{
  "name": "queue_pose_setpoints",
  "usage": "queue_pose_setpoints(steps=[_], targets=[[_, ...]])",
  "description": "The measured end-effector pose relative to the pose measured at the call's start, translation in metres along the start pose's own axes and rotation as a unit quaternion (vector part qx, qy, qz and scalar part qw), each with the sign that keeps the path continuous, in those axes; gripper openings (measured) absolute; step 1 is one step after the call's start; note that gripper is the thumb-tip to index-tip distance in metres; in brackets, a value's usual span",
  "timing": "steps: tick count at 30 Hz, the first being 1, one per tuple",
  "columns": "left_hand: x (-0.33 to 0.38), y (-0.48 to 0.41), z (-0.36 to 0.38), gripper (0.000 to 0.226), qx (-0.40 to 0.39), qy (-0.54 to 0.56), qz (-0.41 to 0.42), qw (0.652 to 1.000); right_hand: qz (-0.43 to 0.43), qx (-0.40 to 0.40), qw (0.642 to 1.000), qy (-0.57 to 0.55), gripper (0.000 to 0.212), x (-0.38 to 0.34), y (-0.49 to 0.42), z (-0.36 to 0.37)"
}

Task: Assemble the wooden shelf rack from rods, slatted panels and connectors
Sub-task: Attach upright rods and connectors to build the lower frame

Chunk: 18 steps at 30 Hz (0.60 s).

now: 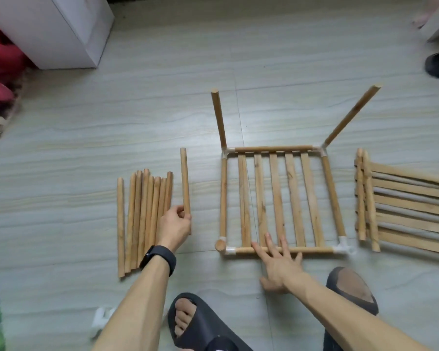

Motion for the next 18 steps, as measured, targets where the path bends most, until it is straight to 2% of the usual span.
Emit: queue_pose_setpoints(steps=[3, 5, 7, 9, 11, 13, 15, 16, 18], targets=[[0.068, 0.019, -0.019, 0.026, -0.017, 0.019, 0.102, 0.994, -0.039, -0.028, 0.997, -0.061, 0.090, -0.002, 0.019, -0.025], [0.117, 0.038, -0.031, 0.027, -0.021, -0.001, 0.171, 0.985, -0.096, 0.000, 0.969, -0.228, 0.079, 0.000, 0.044, -0.051], [0.158, 0.061, -0.035, 0.026, -0.019, -0.029, 0.244, 0.969, -0.162, 0.040, 0.888, -0.429, 0.066, 0.007, 0.075, -0.079], [0.189, 0.083, -0.026, 0.027, -0.026, -0.066, 0.302, 0.951, -0.253, 0.071, 0.780, -0.568, 0.060, 0.014, 0.110, -0.100], [0.210, 0.100, -0.003, 0.026, -0.036, -0.114, 0.339, 0.933, -0.346, 0.124, 0.694, -0.620, 0.061, 0.026, 0.150, -0.122], [0.223, 0.109, 0.029, 0.027, -0.053, -0.179, 0.357, 0.915, -0.395, 0.206, 0.649, -0.617, 0.053, 0.043, 0.189, -0.140], [0.226, 0.114, 0.067, 0.027, -0.081, -0.223, 0.361, 0.902, -0.380, 0.303, 0.631, -0.604, 0.046, 0.067, 0.218, -0.149], [0.224, 0.115, 0.087, 0.027, -0.097, -0.228, 0.359, 0.900, -0.348, 0.353, 0.640, -0.588, 0.046, 0.080, 0.226, -0.149], [0.214, 0.115, 0.126, 0.025, -0.133, -0.235, 0.344, 0.899, -0.274, 0.411, 0.683, -0.538, 0.047, 0.105, 0.233, -0.140]])
Point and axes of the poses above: each hand's wrist, its own y-axis away from the middle knuckle, its own z-axis out of the palm, x = y × z, the point moved 3 cm from there along -y, towards the middle knuckle, and after that the axes turned 14 degrees about -x, right-handed, at the moved point
